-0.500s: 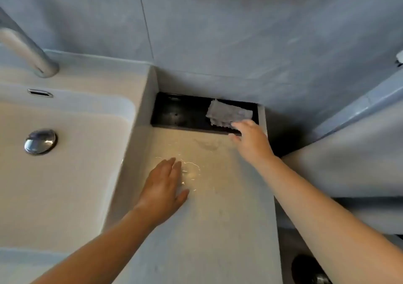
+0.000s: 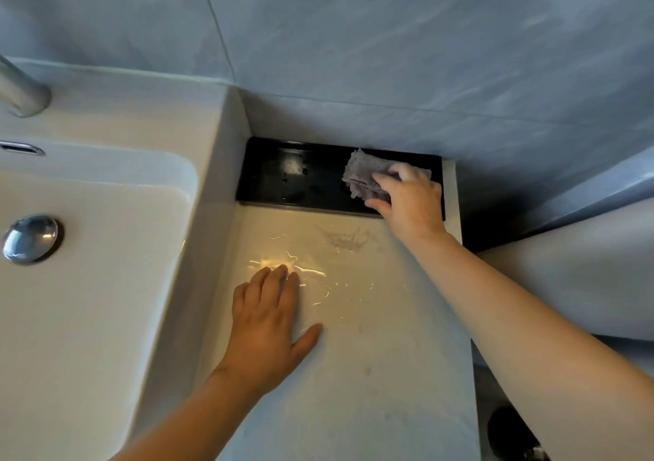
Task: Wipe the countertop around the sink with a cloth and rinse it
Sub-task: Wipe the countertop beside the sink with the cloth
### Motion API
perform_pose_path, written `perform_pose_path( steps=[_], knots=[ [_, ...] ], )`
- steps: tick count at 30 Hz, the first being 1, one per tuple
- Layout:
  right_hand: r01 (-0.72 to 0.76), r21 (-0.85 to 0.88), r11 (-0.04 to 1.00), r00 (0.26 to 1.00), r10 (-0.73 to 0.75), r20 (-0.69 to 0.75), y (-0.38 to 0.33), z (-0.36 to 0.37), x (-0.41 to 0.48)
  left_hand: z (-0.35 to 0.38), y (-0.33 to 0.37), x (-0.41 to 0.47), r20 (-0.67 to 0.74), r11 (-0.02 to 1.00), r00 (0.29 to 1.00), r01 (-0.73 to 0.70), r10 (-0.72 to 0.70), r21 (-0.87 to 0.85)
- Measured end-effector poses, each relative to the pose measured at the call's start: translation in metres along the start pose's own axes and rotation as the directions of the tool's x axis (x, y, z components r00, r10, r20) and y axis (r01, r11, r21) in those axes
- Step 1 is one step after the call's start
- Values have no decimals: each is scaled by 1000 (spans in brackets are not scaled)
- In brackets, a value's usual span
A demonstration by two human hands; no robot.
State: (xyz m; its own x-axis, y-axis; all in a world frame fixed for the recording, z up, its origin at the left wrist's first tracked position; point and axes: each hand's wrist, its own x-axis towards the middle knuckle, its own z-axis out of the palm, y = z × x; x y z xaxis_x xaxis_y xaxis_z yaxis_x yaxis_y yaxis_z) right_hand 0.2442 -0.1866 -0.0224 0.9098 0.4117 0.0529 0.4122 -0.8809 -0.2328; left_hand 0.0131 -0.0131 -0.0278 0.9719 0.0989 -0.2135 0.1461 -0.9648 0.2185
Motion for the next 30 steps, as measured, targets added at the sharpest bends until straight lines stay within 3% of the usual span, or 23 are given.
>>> perform_pose_path(
  steps=[9,24,30],
  knots=[
    [-29,48,998,983,37,-179,2,9,13,3,-6,2,29,998,999,-21,19,54],
    [20,135,991,989,0,-149,6,9,28,8,-5,2,8,995,1000,-22,22,102],
    [-30,356,934,958,129,-257,9,-20,-5,4,-5,2,23,994,999,-29,27,110]
  ],
)
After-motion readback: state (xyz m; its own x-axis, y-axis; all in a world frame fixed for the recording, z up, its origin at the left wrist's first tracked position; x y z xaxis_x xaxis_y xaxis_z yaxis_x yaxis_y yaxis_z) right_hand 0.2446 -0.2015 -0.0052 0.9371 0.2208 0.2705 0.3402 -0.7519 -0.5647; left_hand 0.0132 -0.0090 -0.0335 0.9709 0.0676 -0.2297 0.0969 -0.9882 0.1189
